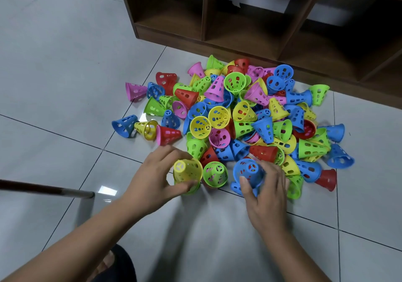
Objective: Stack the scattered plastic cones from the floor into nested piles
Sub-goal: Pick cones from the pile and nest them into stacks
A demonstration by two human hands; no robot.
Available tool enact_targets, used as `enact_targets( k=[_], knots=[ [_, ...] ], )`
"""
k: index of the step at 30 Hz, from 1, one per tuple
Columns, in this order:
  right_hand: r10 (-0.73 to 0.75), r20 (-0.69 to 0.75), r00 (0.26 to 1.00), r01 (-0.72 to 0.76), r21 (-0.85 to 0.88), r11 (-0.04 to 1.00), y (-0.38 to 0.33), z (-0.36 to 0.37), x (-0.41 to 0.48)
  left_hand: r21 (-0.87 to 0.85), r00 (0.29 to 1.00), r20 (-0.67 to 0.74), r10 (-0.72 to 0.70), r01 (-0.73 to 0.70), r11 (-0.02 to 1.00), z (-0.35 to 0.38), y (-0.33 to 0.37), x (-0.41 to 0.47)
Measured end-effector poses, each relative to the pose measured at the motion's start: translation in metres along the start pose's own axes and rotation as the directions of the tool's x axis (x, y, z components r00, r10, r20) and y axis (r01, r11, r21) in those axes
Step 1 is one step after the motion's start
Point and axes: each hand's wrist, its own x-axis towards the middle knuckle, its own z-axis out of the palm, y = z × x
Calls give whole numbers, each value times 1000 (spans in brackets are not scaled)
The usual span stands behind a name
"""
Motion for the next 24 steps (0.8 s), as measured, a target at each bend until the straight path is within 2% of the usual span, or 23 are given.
enact_targets(
  k=[3, 5, 10, 13, 15, 20, 22, 24],
  knots=[
    [59, 36, 998, -65, 218, 974, -23, 2, 3, 79, 998, 60, 19, -24, 997, 12, -9, -2],
    [28, 91, 995, -50, 243, 969, -36, 9, 5, 118, 996, 87, 19, -29, 993, 20, -15, -3],
    [2, 234, 972, -16, 56, 998, -39, 28, 3, 161, 989, 145, 19, -42, 986, 36, -31, -9],
    [-6, 323, 946, 31, -73, 997, -23, 36, -2, 127, 990, 143, 7, -25, 992, 41, -35, -13],
    [10, 360, 933, 23, -87, 996, -14, 36, -4, 115, 990, 143, 2, -18, 993, 41, -36, -12],
    [-2, 292, 956, 16, -47, 999, 7, 18, -2, 43, 976, 214, -30, 22, 999, 29, -45, -11],
    [72, 224, 972, -56, -81, 995, 19, 13, 2, -41, 976, 201, -85, 95, 995, 20, -48, -12],
    [163, 176, 971, -149, -88, 985, 30, 11, 8, -72, 985, 117, -126, 135, 988, 11, -54, -10]
  ],
)
